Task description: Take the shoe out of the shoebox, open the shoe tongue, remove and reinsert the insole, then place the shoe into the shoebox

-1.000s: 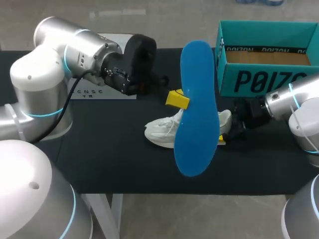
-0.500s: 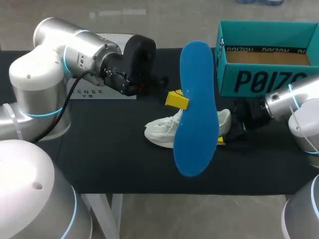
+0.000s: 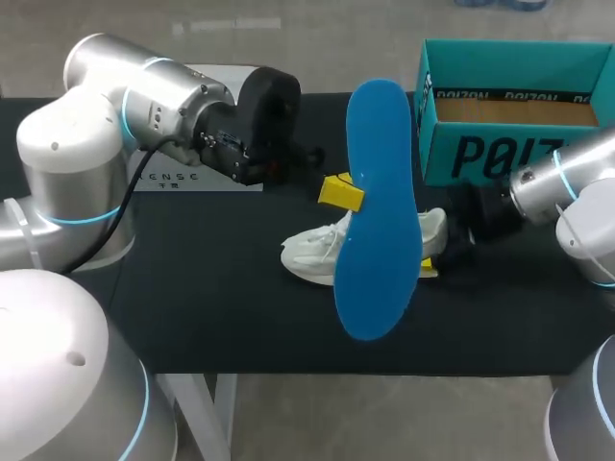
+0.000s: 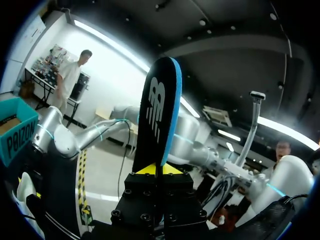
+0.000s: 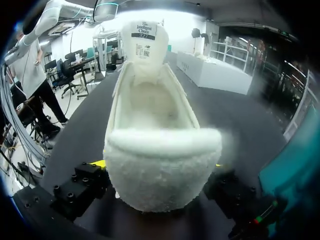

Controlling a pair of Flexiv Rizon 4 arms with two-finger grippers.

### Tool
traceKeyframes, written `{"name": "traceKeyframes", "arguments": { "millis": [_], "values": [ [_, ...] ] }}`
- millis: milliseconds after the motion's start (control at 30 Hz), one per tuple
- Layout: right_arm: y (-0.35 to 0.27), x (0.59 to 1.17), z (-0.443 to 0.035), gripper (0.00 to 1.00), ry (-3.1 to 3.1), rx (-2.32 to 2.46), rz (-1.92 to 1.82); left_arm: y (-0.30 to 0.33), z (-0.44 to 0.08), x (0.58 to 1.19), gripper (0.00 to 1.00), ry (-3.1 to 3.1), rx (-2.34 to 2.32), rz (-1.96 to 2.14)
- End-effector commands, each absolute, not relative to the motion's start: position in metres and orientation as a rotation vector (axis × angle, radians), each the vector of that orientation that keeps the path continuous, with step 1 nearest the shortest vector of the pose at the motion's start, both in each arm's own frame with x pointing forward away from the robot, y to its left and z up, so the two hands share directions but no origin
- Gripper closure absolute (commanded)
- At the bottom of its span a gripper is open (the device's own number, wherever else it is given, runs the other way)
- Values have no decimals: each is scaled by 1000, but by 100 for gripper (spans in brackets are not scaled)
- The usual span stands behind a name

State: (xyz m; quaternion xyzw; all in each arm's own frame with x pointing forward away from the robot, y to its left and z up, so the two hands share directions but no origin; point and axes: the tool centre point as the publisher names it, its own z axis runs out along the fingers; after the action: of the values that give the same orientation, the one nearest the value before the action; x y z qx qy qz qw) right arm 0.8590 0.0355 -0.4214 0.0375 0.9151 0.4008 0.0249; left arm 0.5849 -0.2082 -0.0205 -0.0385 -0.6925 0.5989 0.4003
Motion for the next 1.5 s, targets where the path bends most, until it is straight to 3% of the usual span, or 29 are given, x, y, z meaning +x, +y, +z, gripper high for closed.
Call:
{"name": "traceKeyframes", "arguments": {
  "millis": [33,667,1100,1500],
  "values": [
    [39,858,-398,0,2957,146,984,-209,-21,584,100,-1750,-96,1518],
    [45,841,-325,0,3240,483,-76,-209,-21,584,100,-1750,-96,1518],
    [42,836,-324,0,3134,384,32,-209,-21,584,100,-1750,-96,1518],
    [44,835,-295,0,3125,250,116,-209,-21,584,100,-1750,-96,1518]
  ]
}}
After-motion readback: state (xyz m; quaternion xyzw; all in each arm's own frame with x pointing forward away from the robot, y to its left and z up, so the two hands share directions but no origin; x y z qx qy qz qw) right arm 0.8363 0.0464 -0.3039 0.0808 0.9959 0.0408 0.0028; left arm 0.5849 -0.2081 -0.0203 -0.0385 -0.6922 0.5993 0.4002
